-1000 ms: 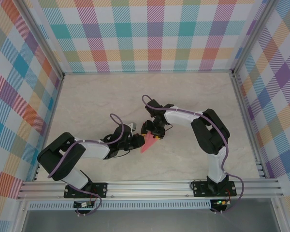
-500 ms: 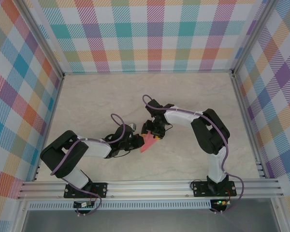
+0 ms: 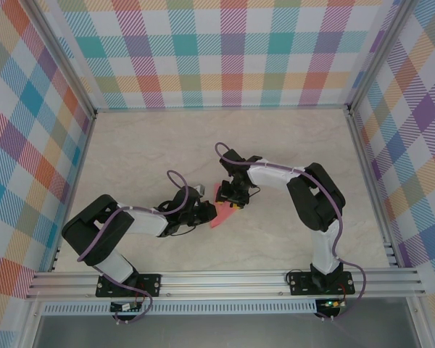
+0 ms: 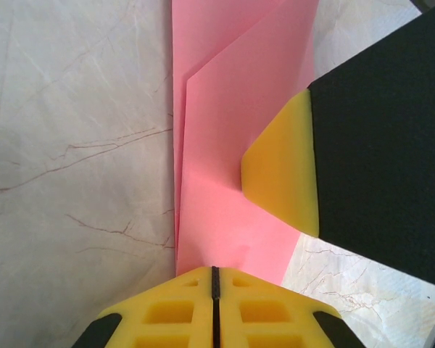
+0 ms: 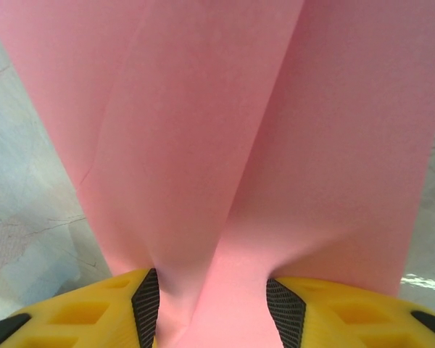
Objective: Fold a paper plane with a square sheet of paper (pick it up from the middle)
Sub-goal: Fourth fold the wing at the center of the table.
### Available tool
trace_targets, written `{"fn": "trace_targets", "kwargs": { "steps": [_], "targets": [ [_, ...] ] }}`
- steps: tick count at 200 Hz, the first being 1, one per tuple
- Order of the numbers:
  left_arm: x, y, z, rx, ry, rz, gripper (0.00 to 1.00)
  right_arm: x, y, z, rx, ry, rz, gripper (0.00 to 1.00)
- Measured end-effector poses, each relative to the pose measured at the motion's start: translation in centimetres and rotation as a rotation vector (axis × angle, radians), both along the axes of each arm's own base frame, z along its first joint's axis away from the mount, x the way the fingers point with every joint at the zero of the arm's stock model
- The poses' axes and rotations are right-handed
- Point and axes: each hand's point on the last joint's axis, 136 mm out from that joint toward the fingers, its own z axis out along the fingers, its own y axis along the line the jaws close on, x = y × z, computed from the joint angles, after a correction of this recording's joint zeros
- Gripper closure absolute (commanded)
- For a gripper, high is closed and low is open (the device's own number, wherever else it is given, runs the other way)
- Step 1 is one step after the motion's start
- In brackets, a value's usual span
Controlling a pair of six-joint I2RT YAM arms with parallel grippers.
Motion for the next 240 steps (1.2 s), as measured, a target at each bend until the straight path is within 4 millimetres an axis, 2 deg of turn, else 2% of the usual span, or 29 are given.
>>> {"fn": "trace_targets", "kwargs": {
  "steps": [36, 80, 95, 198, 240],
  "targets": [
    [0.0, 0.0, 0.5, -0.004, -0.005, 0.001, 0.86, 0.0, 0.0, -0.1, -0.007, 0.009, -0.001, 0.52],
    [0.6, 0.3, 4.1, -0.044, -0.083, 0.033, 0.83, 0.0, 0.0, -0.1, -0.016, 0.019, 0.0, 0.51],
    [0.9, 0.5, 4.7, -0.048, -0.1, 0.049, 0.83, 0.0, 0.0, -0.1, -0.016, 0.019, 0.002, 0.49],
    [0.8, 1.0, 2.9, -0.008, -0.055, 0.067, 0.85, -0.1, 0.1, -0.1, -0.01, 0.014, 0.051, 0.46],
    [0.5, 0.9, 2.4, -0.006, -0.037, 0.056, 0.87, -0.2, 0.0, -0.2, -0.011, 0.009, 0.079, 0.5]
  ]
}}
